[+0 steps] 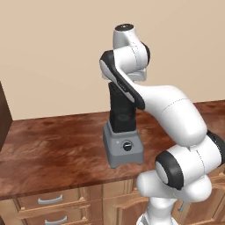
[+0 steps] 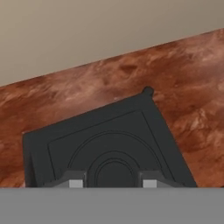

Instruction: Close the lid blender by securely placing the lid on top.

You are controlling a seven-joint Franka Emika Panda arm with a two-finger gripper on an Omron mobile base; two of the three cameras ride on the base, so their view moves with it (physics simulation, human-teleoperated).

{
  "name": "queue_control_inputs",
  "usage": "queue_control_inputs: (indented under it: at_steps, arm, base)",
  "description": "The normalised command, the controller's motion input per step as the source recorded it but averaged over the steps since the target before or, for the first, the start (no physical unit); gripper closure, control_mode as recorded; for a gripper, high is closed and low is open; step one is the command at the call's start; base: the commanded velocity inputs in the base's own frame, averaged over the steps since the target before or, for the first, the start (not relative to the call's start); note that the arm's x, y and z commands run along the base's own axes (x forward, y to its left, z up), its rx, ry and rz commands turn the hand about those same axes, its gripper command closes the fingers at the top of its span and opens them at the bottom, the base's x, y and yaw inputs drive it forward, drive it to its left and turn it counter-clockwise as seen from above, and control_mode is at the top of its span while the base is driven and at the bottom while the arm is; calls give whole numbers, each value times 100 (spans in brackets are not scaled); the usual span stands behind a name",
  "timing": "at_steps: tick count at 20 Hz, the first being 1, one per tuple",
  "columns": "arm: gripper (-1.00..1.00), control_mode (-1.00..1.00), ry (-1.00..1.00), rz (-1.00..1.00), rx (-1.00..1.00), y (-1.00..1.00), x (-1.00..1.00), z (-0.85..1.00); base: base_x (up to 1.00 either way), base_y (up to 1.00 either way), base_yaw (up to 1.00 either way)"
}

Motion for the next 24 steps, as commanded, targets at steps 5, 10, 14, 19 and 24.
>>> queue_control_inputs:
  at_steps: [5, 10, 14, 19, 24]
  arm:
    - [-100, -100, -2, 0, 0, 0, -10, 0]
    - [-100, -100, -7, 0, 0, 0, -46, 4]
    - [-100, -100, -11, -2, 1, -5, -95, 33]
    - [-100, -100, -12, 0, 2, -19, -87, 17]
    - [-100, -100, -13, 0, 7, -52, -62, 0]
  base:
    - [0, 0, 0]
    - [0, 0, 0]
    - [0, 0, 0]
    - [0, 0, 0]
    - [0, 0, 0]
